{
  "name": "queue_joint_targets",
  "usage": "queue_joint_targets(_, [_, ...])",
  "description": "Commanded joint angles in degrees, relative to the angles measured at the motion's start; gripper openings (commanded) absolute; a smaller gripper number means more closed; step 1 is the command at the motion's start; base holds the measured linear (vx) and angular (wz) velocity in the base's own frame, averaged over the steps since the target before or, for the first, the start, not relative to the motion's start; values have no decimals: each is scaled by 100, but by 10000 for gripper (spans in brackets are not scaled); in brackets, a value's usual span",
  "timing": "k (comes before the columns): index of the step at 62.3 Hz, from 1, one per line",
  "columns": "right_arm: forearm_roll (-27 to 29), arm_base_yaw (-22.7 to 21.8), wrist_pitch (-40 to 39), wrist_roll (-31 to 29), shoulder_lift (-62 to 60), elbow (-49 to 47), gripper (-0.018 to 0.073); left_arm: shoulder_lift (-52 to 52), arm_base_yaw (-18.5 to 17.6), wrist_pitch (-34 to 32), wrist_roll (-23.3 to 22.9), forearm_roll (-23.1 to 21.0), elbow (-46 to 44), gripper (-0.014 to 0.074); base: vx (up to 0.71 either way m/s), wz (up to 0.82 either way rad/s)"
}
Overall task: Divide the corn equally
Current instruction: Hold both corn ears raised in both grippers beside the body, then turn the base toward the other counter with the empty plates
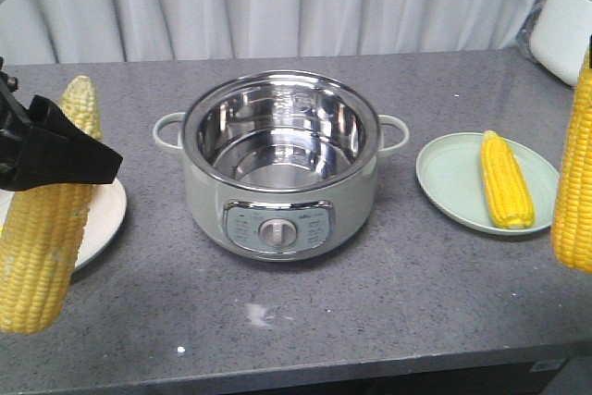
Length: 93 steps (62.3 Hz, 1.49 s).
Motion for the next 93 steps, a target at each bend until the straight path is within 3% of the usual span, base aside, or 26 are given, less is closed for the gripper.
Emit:
queue_joint_targets(1, [113, -34, -428, -41, -18, -144, -4, -152, -20, -258, 8, -217, -130, -8, -1, -17])
queue_joint_targets(93, [113, -34, -422, -41, -18, -144, -4, -152, -20, -258, 8, -217, -130, -6, -1, -30])
